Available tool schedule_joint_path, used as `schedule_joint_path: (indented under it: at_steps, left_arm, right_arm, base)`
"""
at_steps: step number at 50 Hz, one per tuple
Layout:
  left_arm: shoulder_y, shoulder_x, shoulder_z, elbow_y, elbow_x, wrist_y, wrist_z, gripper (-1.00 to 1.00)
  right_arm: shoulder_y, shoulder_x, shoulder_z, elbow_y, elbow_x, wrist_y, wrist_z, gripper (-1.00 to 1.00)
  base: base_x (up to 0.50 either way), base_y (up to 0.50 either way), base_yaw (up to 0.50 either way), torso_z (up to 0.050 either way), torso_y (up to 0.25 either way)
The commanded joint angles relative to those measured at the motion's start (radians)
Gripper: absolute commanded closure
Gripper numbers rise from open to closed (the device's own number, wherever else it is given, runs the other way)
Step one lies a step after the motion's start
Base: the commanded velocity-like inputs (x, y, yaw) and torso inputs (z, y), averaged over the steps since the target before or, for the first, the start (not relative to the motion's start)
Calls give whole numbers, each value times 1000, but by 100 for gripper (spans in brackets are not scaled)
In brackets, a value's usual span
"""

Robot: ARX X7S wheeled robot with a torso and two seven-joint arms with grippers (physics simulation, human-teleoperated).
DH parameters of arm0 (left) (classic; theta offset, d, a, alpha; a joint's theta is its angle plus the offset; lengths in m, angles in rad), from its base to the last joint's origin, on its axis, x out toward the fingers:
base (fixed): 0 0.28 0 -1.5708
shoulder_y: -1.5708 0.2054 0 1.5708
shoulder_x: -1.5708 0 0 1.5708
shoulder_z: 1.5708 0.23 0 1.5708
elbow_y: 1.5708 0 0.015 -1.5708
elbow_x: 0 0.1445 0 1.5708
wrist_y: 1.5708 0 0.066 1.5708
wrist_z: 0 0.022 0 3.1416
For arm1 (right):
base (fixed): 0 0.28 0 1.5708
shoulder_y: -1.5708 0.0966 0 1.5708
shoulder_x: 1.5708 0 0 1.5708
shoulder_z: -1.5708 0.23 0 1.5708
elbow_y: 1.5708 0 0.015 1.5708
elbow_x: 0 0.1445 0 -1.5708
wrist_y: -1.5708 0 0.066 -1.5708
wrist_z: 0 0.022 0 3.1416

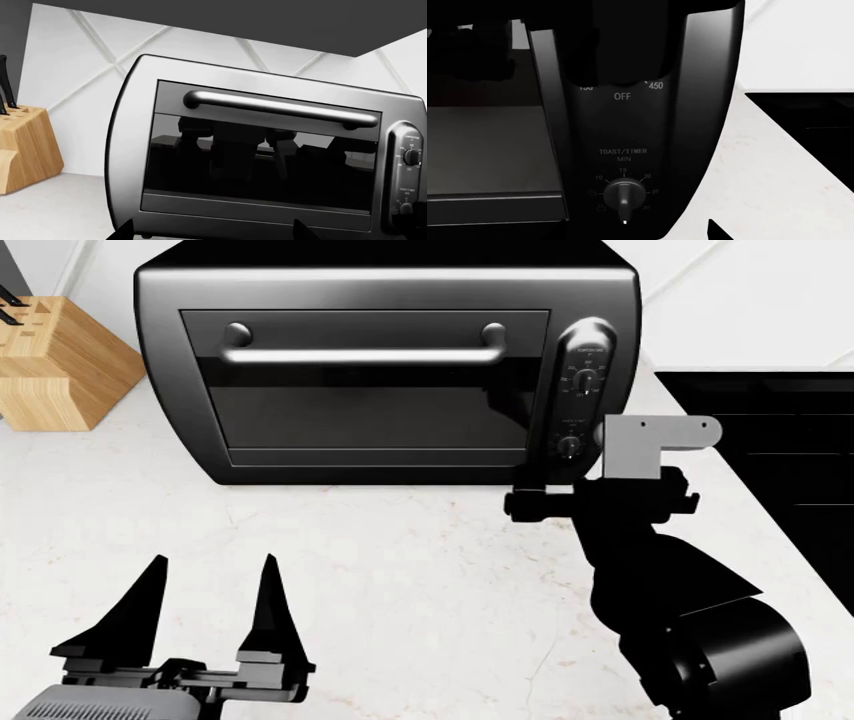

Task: Turn on the toaster oven by setting the timer.

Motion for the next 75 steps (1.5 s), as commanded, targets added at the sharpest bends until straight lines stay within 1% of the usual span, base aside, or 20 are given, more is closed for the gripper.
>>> schedule_joint_path:
  at_steps: [1,28,29,43,61,69,75]
  left_arm:
    - [-13,-4,2,-10,-8,-9,-6,-100]
    - [-22,-11,11,-21,-8,-5,-13,-100]
    - [-24,-11,12,-23,-8,-5,-12,-100]
    - [-22,-16,14,-23,-10,-1,-15,-100]
    - [-17,-22,14,-15,-13,2,-25,-100]
    - [-15,-26,14,-13,-16,4,-27,-100]
    - [-22,-28,13,-17,-21,3,-28,-100]
  right_arm:
    - [14,-5,-18,29,0,-20,-3,-100]
    - [13,5,-41,53,-7,-55,10,-100]
    - [12,7,-42,48,-8,-52,13,100]
    - [17,12,-45,12,5,-29,26,100]
    - [16,13,-34,20,20,-45,28,100]
    - [7,-28,81,32,99,-42,24,100]
    - [6,-78,213,41,189,-28,35,100]
  base:
    - [0,0,0,0,0]
    - [0,0,0,0,0]
    - [0,0,0,0,0]
    - [0,0,0,0,0]
    - [0,0,0,0,1]
    - [0,0,0,0,0]
    - [0,0,0,0,0]
